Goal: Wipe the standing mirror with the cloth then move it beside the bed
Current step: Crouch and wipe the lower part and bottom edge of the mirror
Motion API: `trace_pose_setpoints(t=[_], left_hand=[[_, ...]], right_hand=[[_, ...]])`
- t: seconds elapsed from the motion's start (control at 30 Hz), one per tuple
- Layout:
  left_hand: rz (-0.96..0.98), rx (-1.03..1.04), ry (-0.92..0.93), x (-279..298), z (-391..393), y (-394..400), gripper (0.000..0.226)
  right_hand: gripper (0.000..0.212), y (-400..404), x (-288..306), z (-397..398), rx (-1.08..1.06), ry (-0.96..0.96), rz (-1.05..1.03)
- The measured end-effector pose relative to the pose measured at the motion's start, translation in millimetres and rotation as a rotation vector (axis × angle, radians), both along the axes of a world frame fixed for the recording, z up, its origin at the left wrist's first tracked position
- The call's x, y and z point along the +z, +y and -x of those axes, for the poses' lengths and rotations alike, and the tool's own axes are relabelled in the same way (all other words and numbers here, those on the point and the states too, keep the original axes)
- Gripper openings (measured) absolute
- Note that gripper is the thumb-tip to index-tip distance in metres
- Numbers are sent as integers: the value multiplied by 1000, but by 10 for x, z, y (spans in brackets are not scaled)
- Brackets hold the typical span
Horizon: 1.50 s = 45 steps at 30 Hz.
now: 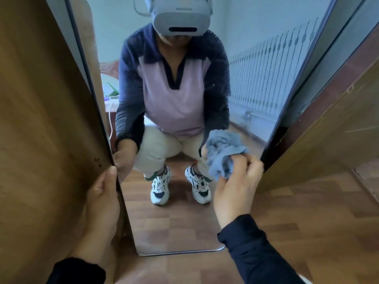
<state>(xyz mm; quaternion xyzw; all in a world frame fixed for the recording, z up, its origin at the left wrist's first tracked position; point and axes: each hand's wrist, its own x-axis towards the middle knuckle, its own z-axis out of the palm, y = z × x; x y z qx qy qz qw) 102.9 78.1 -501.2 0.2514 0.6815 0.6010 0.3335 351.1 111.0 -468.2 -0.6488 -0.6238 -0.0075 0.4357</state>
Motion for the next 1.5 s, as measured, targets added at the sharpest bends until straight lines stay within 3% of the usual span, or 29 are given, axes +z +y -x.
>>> trace_pose_setpoints(t=[0.13, 0.23, 0.4, 0.67, 0.8, 0.87, 1.03, 1.17, 1.23, 1.37, 1.5], left_hand=[[-8, -7, 4, -14, -2, 4, 22], [-47, 1, 0, -27, -19, -4, 18], [-38, 22, -14, 20, -71, 13, 30], [-35, 32, -1, -11, -63, 3, 19], [-60, 23, 1, -13, -84, -9, 23], [-61, 32, -7, -35, -66, 5, 18], [-42, 36, -6, -27, -60, 14, 22], [-46, 27, -22, -5, -78, -4, 26], [-37, 21, -20, -4, -79, -28, 27], [-45, 0, -18, -20, -61, -65, 19], [-52, 5, -24, -21, -64, -59, 21]], right_hand=[[47, -79, -96, 54, 173, -117, 39], [49, 35, 169, -172, 68, -3, -20], [44, 279, 505, -460, -35, 97, -172], [40, -67, -117, -470, 59, -2, 130], [37, 92, 207, -447, 20, 99, 10], [46, 197, 375, -431, -9, 144, -31], [53, 105, 213, -330, 42, -70, -6], [56, -94, -114, -249, 127, -93, 122], [56, -124, -139, -279, 123, -73, 124], [48, -22, 32, -418, -106, 62, 53], [43, -54, 4, -247, -108, 199, 69]])
